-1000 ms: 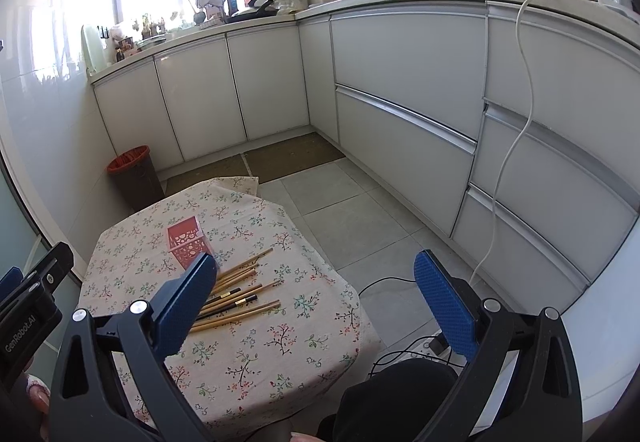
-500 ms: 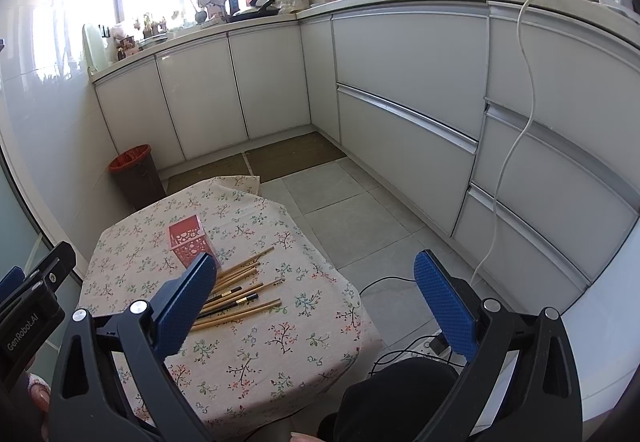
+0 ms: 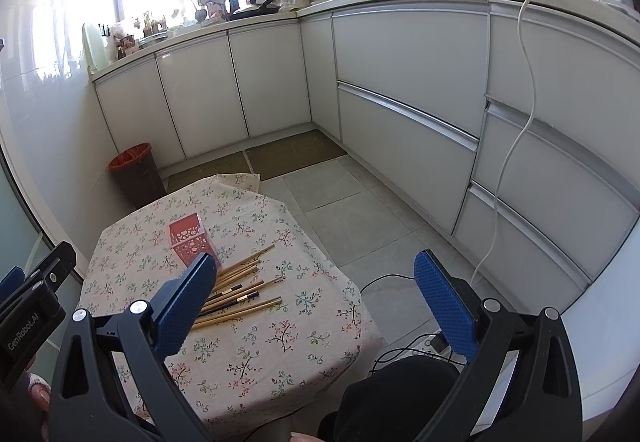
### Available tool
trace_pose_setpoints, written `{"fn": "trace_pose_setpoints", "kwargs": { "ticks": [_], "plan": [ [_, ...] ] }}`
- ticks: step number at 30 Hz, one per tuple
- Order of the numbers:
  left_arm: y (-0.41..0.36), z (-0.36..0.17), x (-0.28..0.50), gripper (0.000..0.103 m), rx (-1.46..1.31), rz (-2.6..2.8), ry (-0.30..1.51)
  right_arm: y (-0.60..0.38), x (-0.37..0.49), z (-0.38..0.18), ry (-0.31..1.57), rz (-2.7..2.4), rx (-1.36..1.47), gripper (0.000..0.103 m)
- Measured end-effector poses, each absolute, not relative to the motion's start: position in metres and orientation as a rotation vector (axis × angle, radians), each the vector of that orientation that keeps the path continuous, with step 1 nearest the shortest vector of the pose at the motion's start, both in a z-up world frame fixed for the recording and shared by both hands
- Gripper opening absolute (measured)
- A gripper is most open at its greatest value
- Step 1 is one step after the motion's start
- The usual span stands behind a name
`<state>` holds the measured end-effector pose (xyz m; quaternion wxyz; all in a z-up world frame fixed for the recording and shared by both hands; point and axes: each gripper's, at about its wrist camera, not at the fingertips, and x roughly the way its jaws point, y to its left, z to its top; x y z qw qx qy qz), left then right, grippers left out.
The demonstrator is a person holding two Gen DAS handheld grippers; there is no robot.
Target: Organize utensils
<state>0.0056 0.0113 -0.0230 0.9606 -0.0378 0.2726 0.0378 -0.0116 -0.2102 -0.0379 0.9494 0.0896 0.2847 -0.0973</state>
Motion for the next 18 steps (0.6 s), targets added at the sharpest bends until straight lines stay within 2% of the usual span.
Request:
{"fn": "trace_pose_setpoints", "kwargs": {
  "ticks": [12,18],
  "plan": [
    [0.008,-0.029,0.009,0.096,-0.071,0.083,0.572,-0.211,-0.007,-0.042,0.599,-0.202,0.182,0.096],
    [0.017,-0.055,0.039,0.096,-0.106,0.083,0.691,-0.219,0.018,-0.068,0.731,-0.174,0.244,0.096]
  ]
}}
